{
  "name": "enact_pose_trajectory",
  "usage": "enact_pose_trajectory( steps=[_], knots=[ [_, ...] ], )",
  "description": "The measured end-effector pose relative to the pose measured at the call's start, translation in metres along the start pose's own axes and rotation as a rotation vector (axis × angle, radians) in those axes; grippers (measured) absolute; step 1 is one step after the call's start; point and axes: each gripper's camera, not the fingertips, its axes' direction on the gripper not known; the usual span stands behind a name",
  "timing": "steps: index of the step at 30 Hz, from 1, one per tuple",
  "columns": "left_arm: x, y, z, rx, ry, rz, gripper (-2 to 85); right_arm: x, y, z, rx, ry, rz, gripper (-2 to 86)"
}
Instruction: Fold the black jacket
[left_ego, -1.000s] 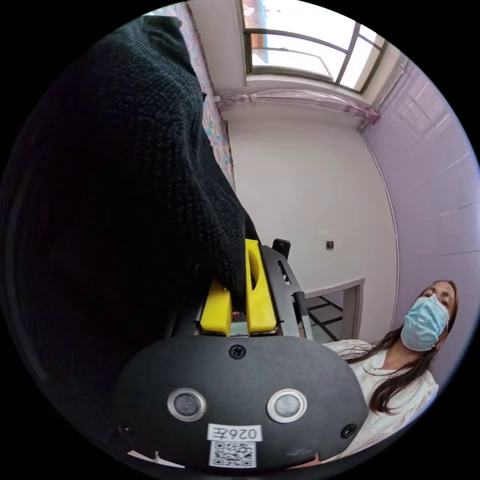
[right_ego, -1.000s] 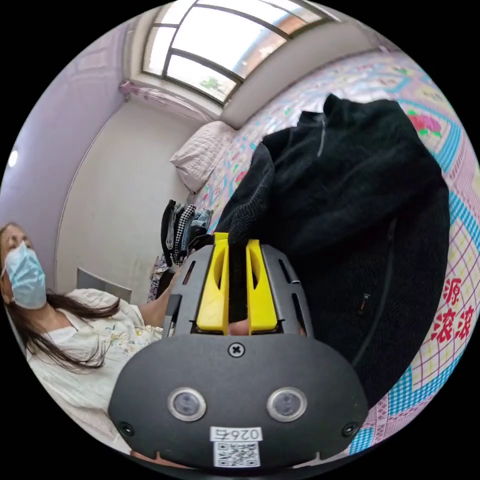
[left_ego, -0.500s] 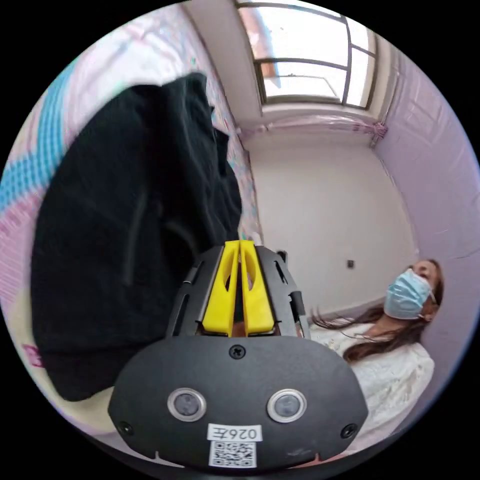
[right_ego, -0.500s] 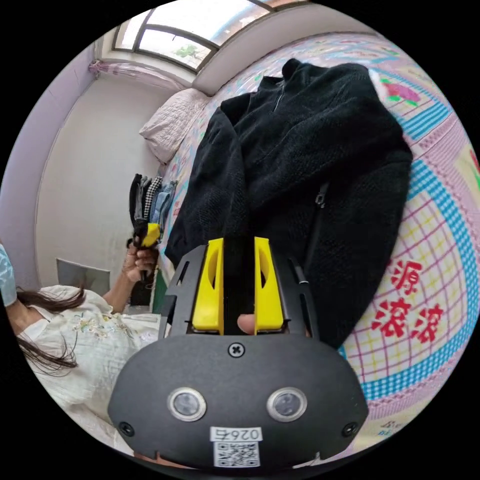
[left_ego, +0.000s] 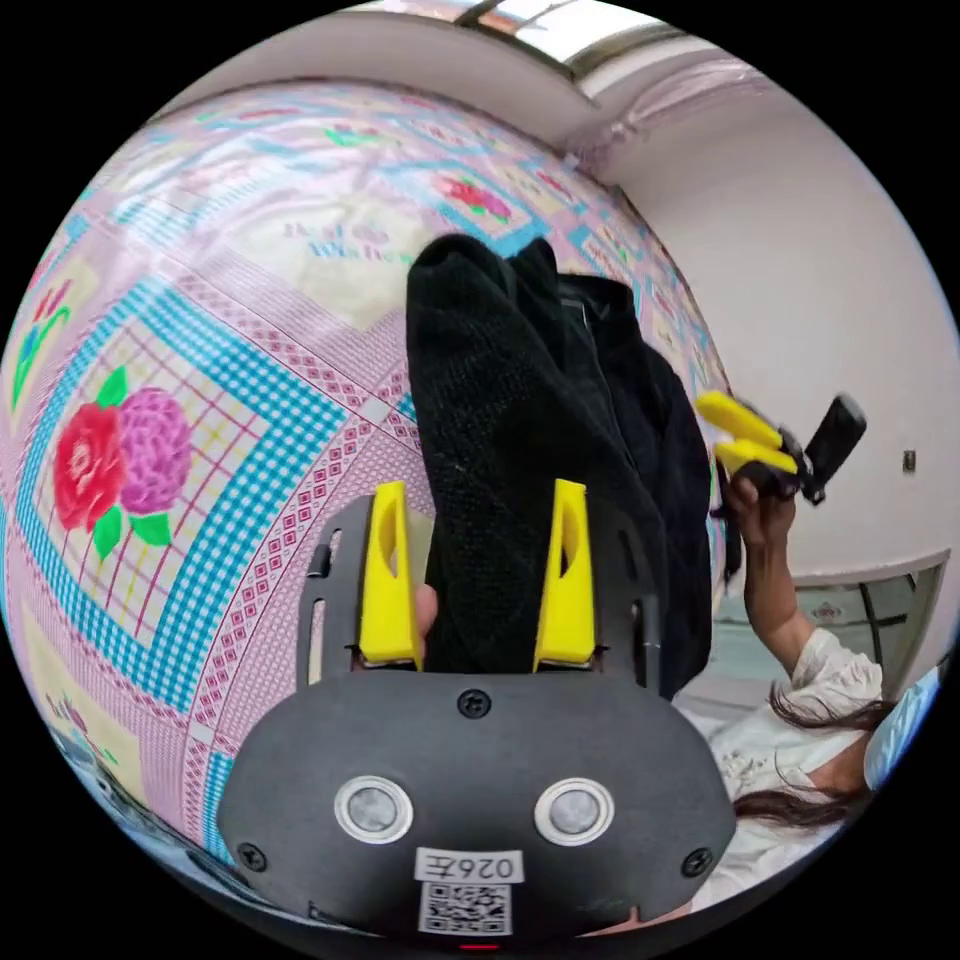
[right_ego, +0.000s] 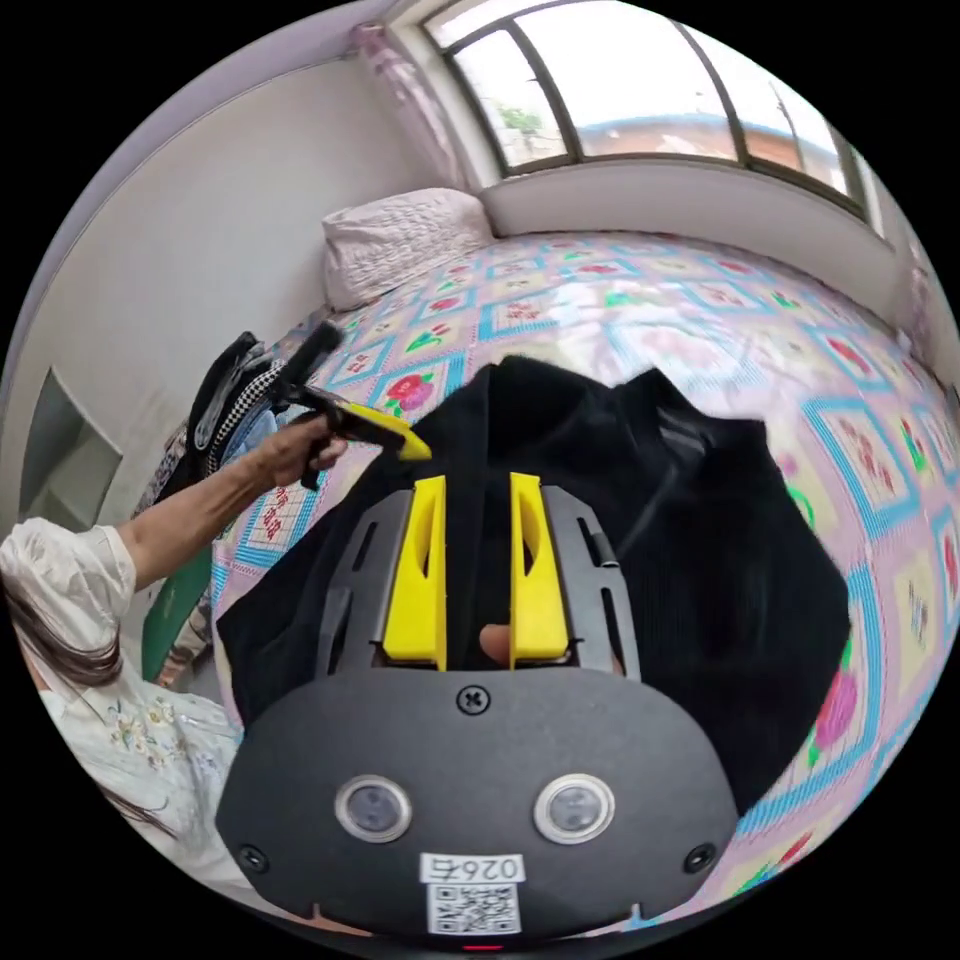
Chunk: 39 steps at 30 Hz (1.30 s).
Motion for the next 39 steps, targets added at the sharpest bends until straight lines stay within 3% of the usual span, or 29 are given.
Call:
enact_pose_trajectory(
  steps=[2, 4, 6, 10, 13, 17, 20, 22, 23, 25, 27, 28, 32, 36, 39],
  knots=[
    [-0.002, -0.016, 0.017, -0.091, 0.035, 0.032, 4.0, -0.002, -0.045, 0.041, 0.001, -0.024, -0.083, 8.4],
    [-0.002, -0.005, -0.011, 0.067, 0.027, 0.036, 3.2, 0.002, -0.083, 0.083, -0.032, -0.04, -0.12, 8.0],
    [-0.007, 0.01, -0.027, 0.148, 0.017, 0.032, 3.2, 0.012, -0.123, 0.132, -0.074, -0.065, -0.103, 6.6],
    [-0.042, 0.011, -0.003, 0.072, 0.045, -0.019, 5.8, 0.016, -0.155, 0.202, -0.133, -0.036, -0.112, 4.0],
    [-0.074, 0.012, -0.009, 0.122, 0.194, -0.097, 8.7, 0.026, -0.159, 0.28, -0.343, 0.065, -0.086, 2.4],
    [-0.086, 0.001, -0.048, 0.269, 0.182, -0.088, 14.9, 0.028, -0.151, 0.258, -0.143, -0.015, -0.021, 5.6],
    [-0.07, -0.051, -0.044, 0.254, 0.131, 0.012, 16.4, 0.016, -0.146, 0.258, -0.089, 0.041, -0.067, 8.4],
    [-0.06, -0.093, -0.012, 0.09, 0.108, 0.067, 3.2, 0.011, -0.147, 0.284, -0.168, 0.056, -0.095, 5.9],
    [-0.057, -0.111, 0.008, -0.034, 0.084, 0.079, 2.2, 0.005, -0.145, 0.306, -0.258, 0.051, -0.142, 3.5],
    [-0.057, -0.112, -0.012, 0.062, 0.077, 0.08, 1.0, -0.009, -0.143, 0.305, -0.245, 0.141, -0.235, 0.6],
    [-0.082, -0.096, -0.035, 0.164, 0.137, 0.0, 0.2, -0.004, -0.139, 0.291, -0.172, 0.401, -0.18, -0.4],
    [-0.107, -0.083, -0.038, 0.195, 0.198, -0.082, -0.1, 0.002, -0.137, 0.289, -0.171, 0.425, -0.161, -0.6],
    [-0.155, -0.051, -0.038, 0.301, 0.384, -0.188, -0.6, 0.037, -0.116, 0.269, -0.172, 0.129, -0.043, -0.8],
    [-0.168, -0.06, -0.032, 0.227, 0.372, -0.253, -0.4, 0.038, -0.103, 0.29, -0.208, 0.156, -0.078, -0.3],
    [-0.154, -0.05, -0.07, 0.3, 0.293, -0.192, 2.1, 0.036, -0.106, 0.262, -0.2, 0.136, -0.036, 2.3]
  ],
)
